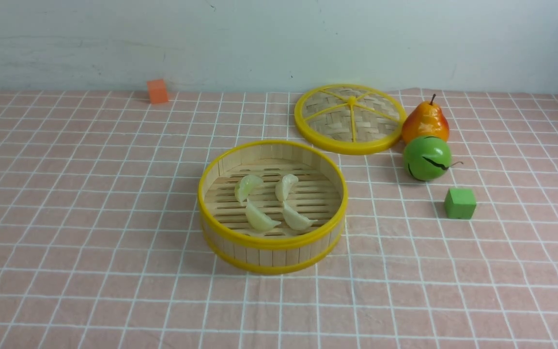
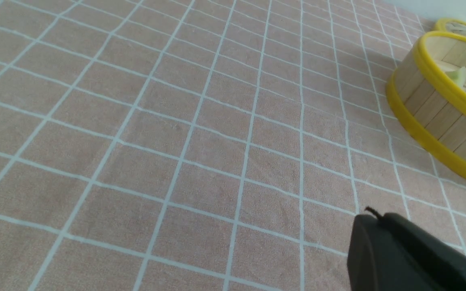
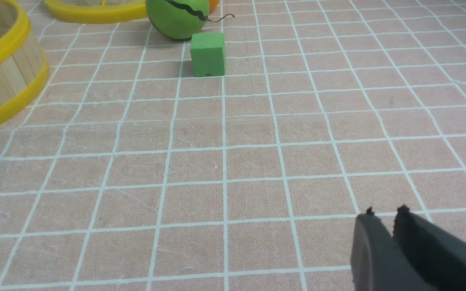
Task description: Put the dumplings into the steamer on the table with the pink tablecloth.
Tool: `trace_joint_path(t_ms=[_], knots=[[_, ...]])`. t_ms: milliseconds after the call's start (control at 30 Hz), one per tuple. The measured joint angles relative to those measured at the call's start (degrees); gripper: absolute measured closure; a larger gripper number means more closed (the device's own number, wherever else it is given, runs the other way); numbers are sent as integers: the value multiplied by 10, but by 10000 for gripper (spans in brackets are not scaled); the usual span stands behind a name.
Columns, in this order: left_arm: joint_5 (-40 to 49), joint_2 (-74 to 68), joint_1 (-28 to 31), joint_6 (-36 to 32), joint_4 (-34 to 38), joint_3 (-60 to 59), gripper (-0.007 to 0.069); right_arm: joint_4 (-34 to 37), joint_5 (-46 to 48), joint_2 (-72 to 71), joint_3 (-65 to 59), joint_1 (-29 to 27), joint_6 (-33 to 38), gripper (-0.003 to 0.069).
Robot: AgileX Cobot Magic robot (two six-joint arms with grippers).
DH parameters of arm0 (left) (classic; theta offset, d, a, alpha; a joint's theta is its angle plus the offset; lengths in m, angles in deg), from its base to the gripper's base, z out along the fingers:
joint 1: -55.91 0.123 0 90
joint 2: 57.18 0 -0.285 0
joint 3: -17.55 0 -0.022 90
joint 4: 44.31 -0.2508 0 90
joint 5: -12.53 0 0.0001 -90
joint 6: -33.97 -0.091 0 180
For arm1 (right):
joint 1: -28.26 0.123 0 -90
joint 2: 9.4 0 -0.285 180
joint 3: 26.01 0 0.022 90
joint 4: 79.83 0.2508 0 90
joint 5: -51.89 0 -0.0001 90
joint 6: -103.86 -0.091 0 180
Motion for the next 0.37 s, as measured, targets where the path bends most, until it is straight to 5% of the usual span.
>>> trace_joint_path(t_ms=[367], knots=[[0, 0, 0, 0, 0, 0, 624, 0, 0, 0, 0, 0, 0, 564]])
